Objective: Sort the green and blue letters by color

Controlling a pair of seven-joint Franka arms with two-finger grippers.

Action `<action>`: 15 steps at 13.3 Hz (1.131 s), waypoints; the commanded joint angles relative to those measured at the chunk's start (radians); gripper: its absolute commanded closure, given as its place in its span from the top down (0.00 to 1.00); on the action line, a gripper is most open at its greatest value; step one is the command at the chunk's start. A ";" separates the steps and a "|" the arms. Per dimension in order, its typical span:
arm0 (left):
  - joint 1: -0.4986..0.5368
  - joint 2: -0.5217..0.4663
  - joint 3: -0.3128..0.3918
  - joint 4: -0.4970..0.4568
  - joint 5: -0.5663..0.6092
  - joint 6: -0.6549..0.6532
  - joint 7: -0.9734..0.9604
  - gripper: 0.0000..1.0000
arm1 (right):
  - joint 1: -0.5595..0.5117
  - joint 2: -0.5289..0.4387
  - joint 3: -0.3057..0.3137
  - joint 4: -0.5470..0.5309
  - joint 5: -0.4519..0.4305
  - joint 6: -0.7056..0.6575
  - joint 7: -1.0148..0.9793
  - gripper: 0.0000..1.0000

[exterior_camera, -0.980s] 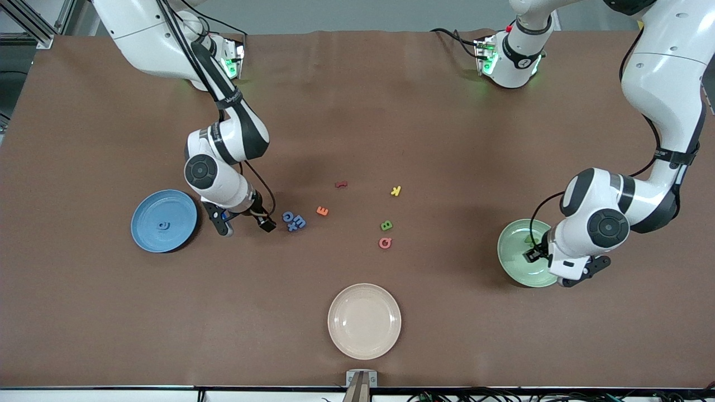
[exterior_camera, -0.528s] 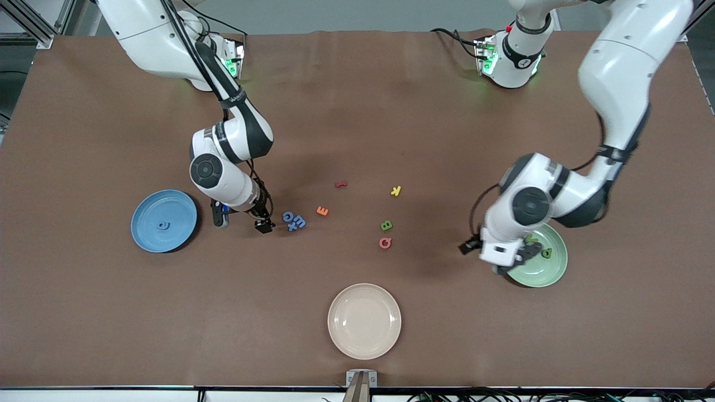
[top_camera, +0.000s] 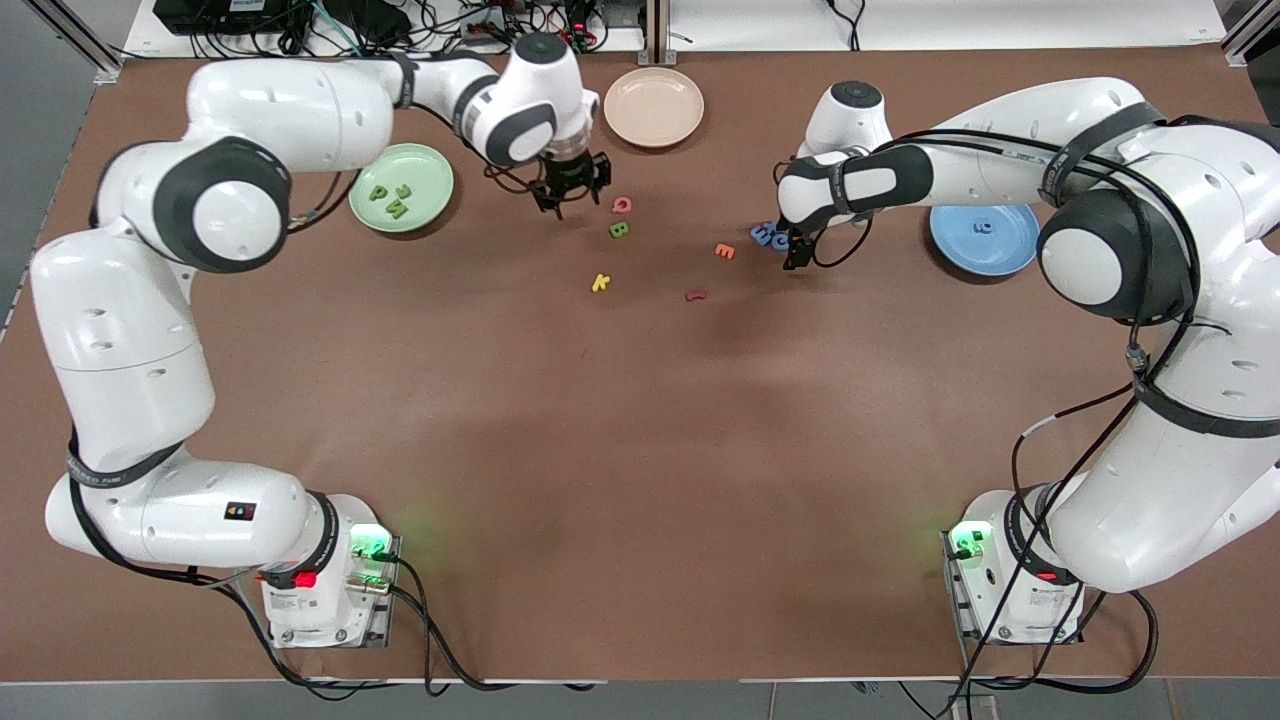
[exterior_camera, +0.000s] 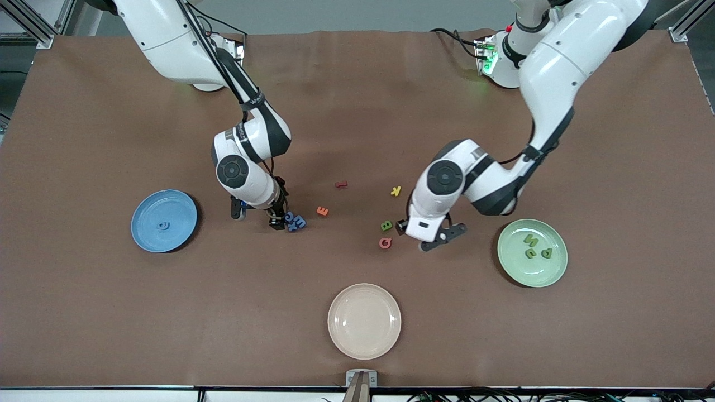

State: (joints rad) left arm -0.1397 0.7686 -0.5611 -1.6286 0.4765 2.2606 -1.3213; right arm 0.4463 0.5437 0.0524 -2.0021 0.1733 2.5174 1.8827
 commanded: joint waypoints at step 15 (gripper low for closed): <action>-0.169 0.113 0.092 0.069 0.005 0.088 -0.107 0.58 | 0.137 0.079 -0.134 0.082 0.005 0.015 0.013 0.82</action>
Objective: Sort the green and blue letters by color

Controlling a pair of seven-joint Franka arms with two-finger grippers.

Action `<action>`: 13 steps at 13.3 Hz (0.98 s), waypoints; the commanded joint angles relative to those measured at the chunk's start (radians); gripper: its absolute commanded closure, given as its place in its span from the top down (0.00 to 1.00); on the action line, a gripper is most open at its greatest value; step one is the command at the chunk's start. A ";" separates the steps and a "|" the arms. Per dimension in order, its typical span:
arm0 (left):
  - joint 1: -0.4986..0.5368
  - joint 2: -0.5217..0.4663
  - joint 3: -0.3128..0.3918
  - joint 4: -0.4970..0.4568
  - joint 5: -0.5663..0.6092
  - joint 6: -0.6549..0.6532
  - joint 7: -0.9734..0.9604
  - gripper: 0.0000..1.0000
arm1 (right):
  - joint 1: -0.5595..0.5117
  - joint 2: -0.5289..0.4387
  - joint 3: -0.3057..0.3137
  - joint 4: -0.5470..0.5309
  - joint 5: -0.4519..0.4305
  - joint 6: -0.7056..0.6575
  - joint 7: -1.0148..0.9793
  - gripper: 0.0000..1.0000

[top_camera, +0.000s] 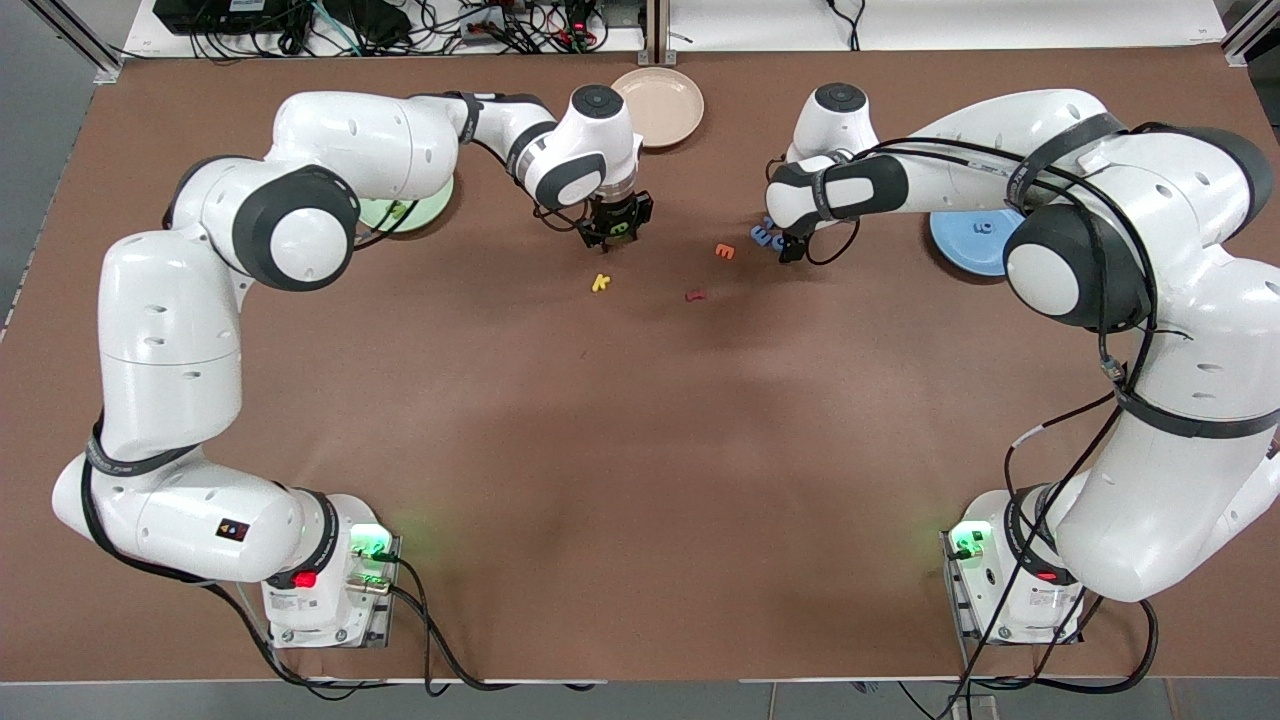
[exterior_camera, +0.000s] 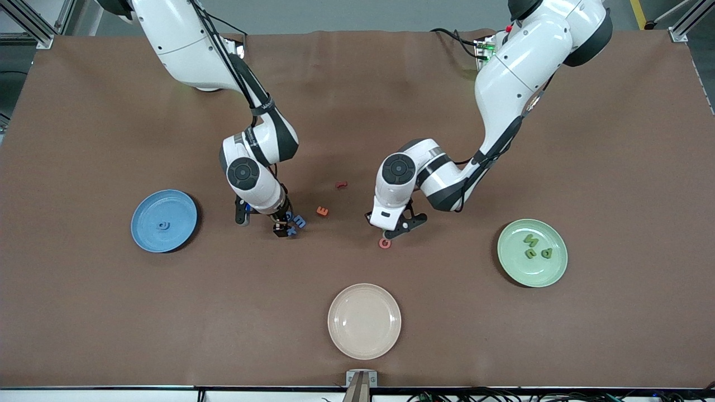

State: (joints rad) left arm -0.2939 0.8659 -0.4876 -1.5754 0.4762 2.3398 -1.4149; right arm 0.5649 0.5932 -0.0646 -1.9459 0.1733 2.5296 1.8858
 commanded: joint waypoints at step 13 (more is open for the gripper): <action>0.016 -0.010 0.018 0.022 -0.017 0.006 -0.045 0.52 | 0.003 0.023 -0.015 0.021 -0.003 0.001 -0.005 0.25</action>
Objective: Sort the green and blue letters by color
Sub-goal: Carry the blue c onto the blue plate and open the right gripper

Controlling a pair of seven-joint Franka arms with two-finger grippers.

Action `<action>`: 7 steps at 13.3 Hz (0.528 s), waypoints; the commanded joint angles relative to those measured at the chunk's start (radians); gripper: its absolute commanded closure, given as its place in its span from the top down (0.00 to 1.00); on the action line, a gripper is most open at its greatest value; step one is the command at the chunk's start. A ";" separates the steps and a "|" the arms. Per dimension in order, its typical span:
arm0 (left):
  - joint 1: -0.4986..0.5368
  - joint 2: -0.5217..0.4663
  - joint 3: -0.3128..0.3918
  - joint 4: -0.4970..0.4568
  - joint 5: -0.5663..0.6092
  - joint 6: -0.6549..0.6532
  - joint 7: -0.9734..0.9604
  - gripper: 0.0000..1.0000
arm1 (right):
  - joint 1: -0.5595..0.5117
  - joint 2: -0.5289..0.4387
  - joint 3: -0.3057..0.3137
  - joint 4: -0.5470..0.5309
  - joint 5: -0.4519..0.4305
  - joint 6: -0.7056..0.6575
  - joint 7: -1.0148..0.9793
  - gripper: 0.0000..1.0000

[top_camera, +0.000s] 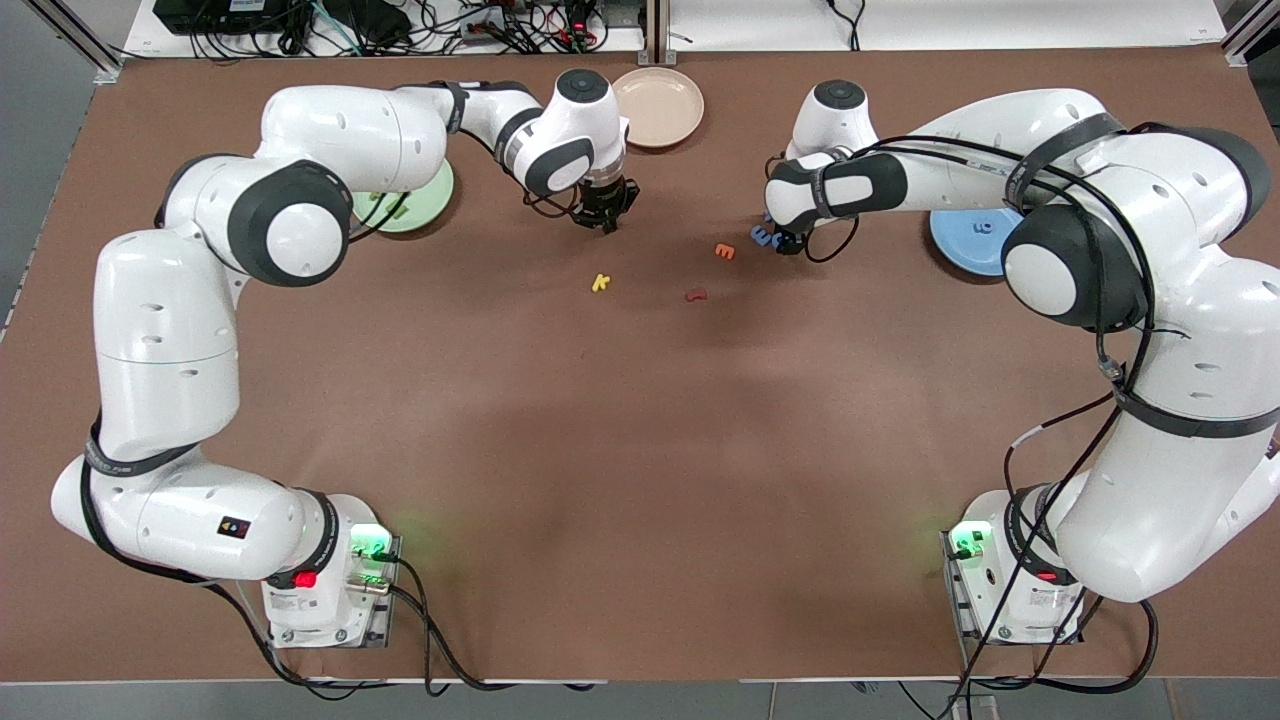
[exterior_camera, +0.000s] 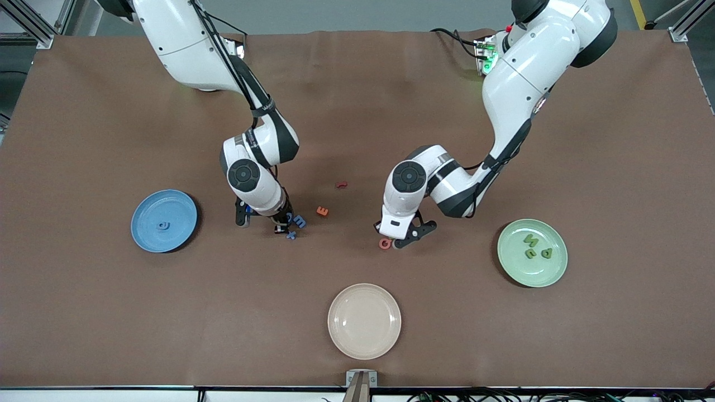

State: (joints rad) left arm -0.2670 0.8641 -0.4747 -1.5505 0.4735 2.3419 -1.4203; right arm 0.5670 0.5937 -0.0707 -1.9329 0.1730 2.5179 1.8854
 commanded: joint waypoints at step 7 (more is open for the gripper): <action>-0.014 0.007 0.010 0.032 -0.003 0.004 -0.072 0.63 | -0.078 -0.107 -0.011 -0.024 -0.003 -0.118 -0.228 0.12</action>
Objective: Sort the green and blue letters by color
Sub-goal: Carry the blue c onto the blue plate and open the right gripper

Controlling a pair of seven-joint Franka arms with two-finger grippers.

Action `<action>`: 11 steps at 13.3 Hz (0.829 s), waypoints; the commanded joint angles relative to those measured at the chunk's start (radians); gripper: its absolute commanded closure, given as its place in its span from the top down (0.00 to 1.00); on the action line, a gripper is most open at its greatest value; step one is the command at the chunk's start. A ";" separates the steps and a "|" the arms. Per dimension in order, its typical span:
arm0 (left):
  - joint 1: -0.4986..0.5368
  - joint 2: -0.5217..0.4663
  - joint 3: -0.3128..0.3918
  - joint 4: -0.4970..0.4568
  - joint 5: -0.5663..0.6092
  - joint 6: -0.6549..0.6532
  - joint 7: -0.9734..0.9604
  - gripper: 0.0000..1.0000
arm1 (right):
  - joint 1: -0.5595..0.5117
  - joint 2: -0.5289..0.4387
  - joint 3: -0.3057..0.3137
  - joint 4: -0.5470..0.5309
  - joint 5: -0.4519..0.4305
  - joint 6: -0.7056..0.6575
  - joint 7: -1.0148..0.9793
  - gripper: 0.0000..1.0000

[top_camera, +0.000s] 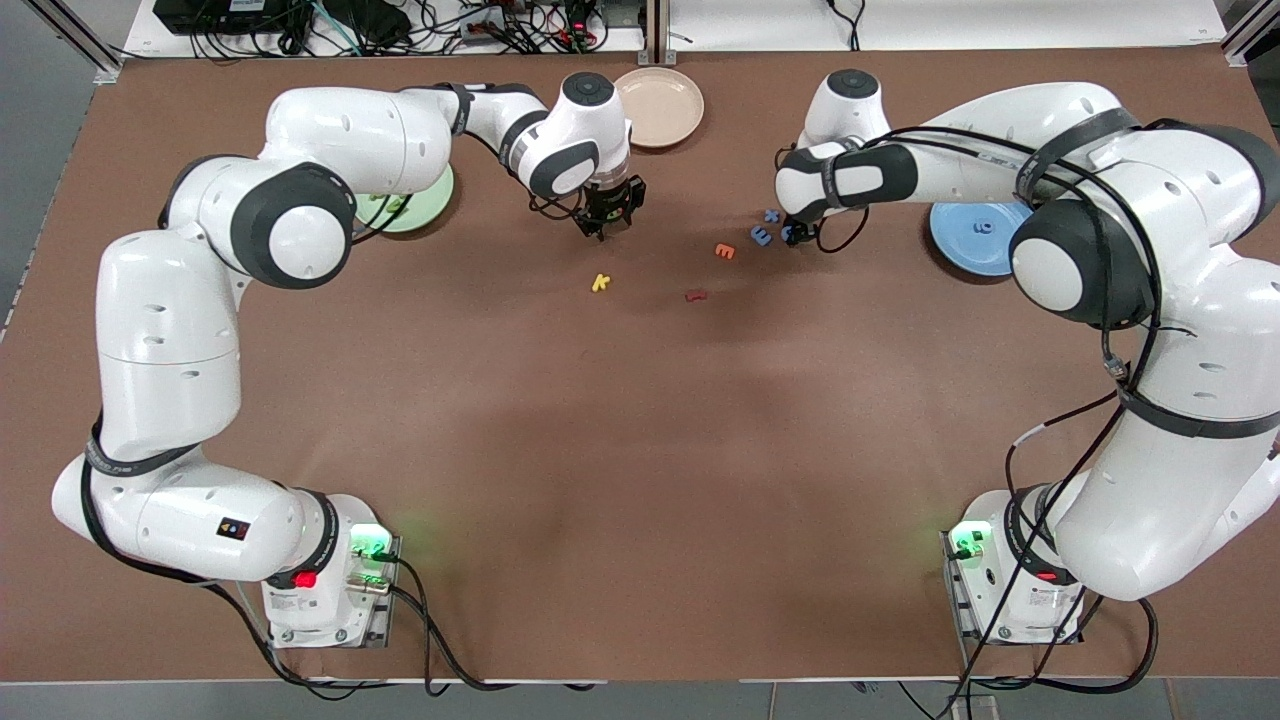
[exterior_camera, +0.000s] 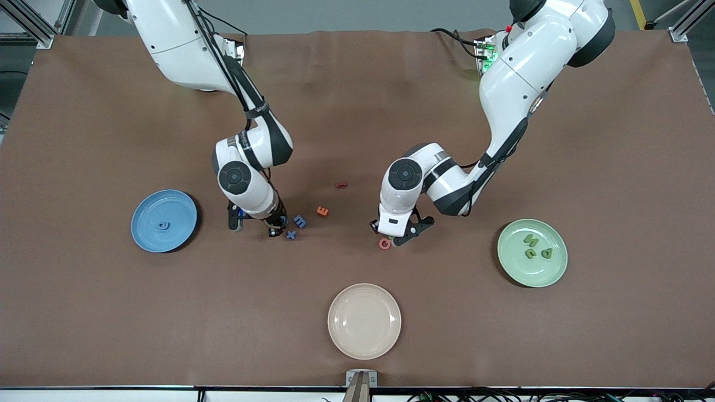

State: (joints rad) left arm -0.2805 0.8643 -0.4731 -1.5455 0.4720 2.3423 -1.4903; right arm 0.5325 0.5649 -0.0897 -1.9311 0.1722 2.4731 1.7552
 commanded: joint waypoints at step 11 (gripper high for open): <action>-0.011 0.041 0.047 0.070 0.000 0.006 0.012 0.58 | -0.420 -0.244 0.002 -0.124 -0.086 -0.250 -1.004 0.14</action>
State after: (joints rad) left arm -0.2811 0.8772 -0.4334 -1.5137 0.4721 2.3450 -1.4891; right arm 0.1704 0.3453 -0.1055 -2.0208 0.1029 2.2080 0.8604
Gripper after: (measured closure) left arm 0.379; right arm 0.648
